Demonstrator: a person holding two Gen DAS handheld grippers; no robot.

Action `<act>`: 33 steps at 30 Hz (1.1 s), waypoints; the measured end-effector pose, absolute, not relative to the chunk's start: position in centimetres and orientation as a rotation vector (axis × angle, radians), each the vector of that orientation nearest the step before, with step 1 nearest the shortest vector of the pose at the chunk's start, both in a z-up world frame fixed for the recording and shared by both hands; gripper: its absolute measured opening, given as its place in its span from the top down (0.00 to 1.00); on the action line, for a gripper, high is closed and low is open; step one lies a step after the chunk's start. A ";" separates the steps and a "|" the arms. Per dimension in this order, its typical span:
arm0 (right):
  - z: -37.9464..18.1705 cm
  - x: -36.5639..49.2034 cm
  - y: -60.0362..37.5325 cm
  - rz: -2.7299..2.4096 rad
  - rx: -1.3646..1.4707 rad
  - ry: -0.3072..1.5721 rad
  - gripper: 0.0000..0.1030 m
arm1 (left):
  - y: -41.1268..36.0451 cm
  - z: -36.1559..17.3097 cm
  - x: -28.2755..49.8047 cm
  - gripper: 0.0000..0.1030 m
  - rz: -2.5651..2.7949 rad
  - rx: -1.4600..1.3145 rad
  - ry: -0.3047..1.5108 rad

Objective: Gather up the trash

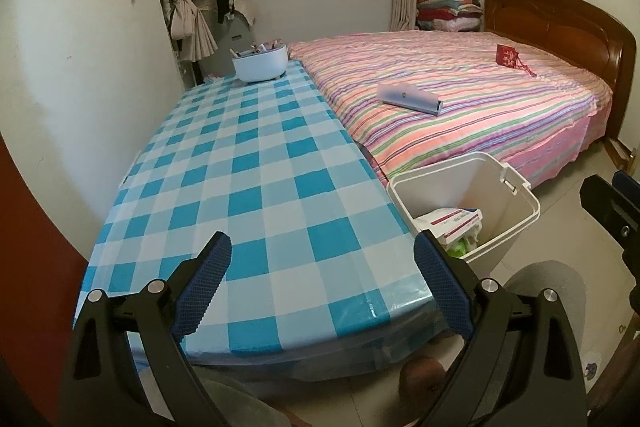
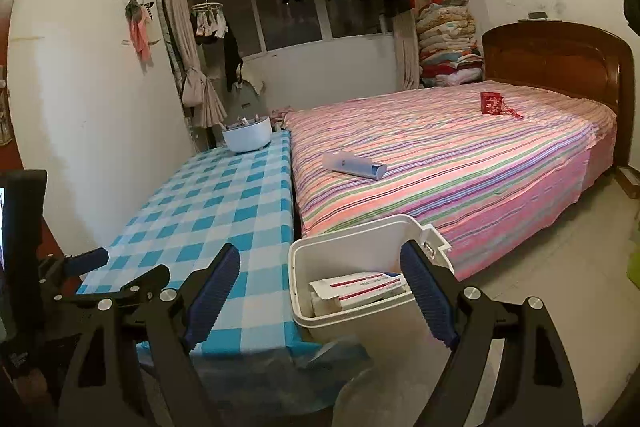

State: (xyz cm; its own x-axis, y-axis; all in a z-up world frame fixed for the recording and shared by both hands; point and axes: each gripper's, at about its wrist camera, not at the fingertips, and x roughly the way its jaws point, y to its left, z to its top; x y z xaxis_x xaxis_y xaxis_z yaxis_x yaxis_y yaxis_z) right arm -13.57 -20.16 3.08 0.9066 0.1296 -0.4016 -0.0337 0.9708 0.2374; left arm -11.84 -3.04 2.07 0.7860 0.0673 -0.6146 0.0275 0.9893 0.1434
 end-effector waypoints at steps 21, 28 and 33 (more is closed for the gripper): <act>2.2 -8.2 -20.7 0.118 0.235 0.486 0.22 | -3.0 0.4 -6.0 0.11 0.063 0.168 0.743; 1.3 -6.1 -20.4 0.119 0.241 0.521 0.22 | -2.3 -0.9 -4.4 0.11 0.071 0.176 0.775; 1.2 -5.7 -20.2 0.100 0.228 0.526 0.22 | -2.3 -0.9 -3.6 0.11 0.052 0.172 0.777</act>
